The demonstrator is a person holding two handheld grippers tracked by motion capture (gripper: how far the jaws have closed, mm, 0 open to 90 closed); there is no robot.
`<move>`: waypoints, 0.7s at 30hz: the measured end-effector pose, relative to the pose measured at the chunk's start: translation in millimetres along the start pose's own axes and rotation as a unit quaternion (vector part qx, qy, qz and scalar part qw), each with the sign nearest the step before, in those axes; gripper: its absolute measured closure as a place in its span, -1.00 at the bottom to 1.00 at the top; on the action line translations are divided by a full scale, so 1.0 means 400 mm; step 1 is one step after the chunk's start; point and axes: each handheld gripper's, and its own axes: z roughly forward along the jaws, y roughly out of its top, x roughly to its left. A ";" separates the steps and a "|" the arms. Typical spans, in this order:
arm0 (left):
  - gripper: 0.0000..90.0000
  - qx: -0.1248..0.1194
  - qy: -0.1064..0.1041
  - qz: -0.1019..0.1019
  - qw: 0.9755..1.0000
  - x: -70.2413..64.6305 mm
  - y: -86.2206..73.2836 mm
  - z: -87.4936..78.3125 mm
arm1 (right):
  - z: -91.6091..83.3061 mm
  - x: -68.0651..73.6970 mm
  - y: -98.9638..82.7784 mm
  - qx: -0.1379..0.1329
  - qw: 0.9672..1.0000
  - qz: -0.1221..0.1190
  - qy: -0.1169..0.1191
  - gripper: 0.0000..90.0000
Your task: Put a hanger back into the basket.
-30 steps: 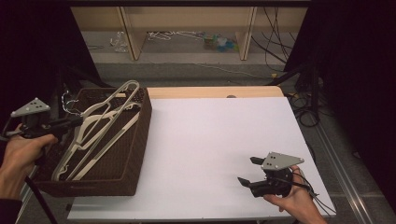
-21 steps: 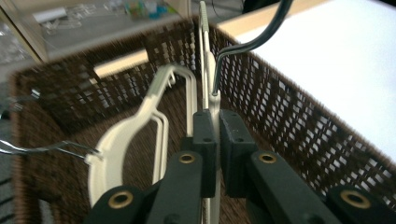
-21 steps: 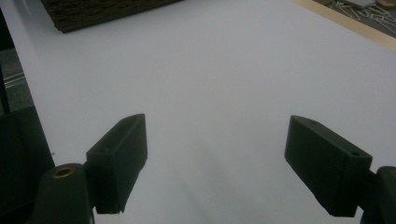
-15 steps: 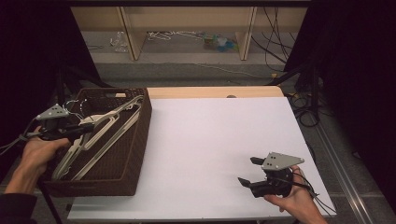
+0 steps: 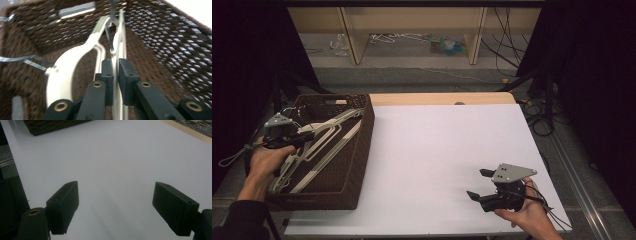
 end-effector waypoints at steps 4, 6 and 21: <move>0.80 0.003 0.023 -0.018 1.000 0.024 -0.009 -0.001 | 0.000 0.000 0.000 0.000 1.000 -0.001 0.000 -0.51; 0.76 0.009 0.040 -0.018 0.999 0.031 -0.011 -0.007 | 0.000 0.000 0.000 0.000 1.000 -0.001 0.000 -0.51; -0.01 -0.087 -0.001 -0.043 0.995 -0.087 0.004 -0.071 | 0.003 -0.001 -0.002 -0.009 1.000 0.008 -0.001 -0.54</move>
